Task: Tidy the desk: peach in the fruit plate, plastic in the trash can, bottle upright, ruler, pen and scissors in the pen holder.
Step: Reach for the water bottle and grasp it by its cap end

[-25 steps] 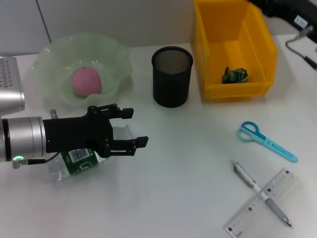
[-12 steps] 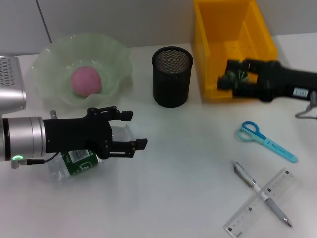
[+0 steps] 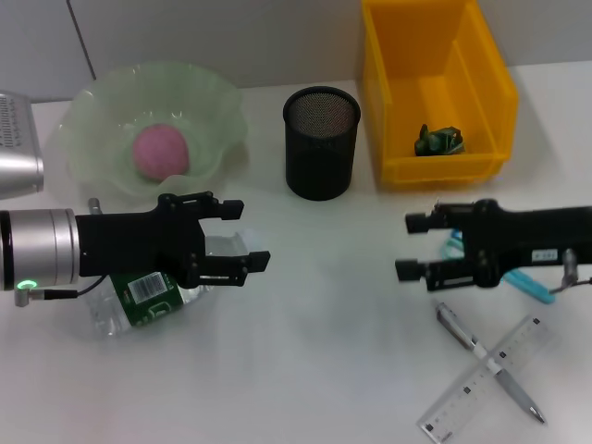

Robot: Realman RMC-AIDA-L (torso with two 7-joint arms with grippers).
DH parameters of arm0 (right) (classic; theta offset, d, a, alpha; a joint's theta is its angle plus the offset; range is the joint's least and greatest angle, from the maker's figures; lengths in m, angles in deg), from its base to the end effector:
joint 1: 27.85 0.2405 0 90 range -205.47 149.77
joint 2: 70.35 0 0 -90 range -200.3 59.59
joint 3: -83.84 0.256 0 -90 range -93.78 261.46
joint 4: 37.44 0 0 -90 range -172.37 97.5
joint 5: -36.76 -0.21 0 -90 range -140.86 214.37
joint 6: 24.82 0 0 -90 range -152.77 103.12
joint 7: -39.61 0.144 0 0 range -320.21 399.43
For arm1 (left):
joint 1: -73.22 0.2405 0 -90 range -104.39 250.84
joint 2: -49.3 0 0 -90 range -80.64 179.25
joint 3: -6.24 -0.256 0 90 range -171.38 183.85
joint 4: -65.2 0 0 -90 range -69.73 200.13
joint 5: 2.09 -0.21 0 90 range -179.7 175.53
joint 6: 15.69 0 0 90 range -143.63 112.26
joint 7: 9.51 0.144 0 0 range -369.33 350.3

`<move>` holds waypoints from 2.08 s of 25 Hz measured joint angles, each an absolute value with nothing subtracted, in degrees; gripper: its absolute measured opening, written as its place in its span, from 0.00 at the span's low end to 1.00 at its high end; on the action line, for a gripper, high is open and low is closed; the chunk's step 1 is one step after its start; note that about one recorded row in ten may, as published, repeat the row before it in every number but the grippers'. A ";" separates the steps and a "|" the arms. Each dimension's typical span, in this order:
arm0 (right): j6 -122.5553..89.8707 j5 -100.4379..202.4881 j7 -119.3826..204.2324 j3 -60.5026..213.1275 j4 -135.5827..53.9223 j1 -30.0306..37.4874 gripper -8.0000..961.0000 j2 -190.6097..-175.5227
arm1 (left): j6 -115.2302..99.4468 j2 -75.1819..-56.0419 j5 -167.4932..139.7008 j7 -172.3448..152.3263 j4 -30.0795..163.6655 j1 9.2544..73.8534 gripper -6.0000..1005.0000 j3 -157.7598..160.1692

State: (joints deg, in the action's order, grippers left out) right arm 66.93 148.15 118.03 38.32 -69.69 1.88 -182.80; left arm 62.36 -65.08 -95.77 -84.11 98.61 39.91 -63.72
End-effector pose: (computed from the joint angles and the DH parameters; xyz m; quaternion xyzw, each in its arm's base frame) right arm 0.2813 0.3224 0.0196 -0.9476 0.2150 0.2162 0.0953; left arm -0.2295 0.3484 -0.0313 -0.9672 -0.1242 -0.2014 0.0923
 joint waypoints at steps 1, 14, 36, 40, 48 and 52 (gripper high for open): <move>66.56 149.87 117.81 38.31 -70.73 1.81 0.84 -183.40 | 62.35 -65.02 -95.79 -84.36 98.61 39.84 0.83 -63.72; 64.46 155.20 115.27 39.05 -77.19 -0.43 0.84 -186.99 | 61.44 -66.34 -103.64 -92.45 106.30 39.43 0.83 -63.48; 64.92 155.32 115.54 39.90 -76.81 -0.43 0.84 -187.07 | 63.68 -69.76 -144.70 -133.88 118.77 19.86 0.83 -71.77; 64.97 155.33 115.53 39.90 -76.82 -0.42 0.84 -187.07 | 62.76 -69.80 -145.81 -136.35 118.15 19.10 0.83 -72.83; 65.01 155.33 115.44 39.90 -76.74 -0.24 0.84 -187.07 | 59.26 -69.88 -146.23 -139.63 116.62 19.24 0.83 -75.60; 64.95 155.32 115.44 39.90 -76.72 -0.23 0.84 -187.07 | 57.75 -69.88 -145.89 -139.67 116.28 20.08 0.83 -77.28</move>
State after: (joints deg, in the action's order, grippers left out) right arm 64.95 155.32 115.44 39.90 -76.72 -0.23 -187.07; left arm 57.75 -69.88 -145.89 -139.67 116.28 20.08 -77.28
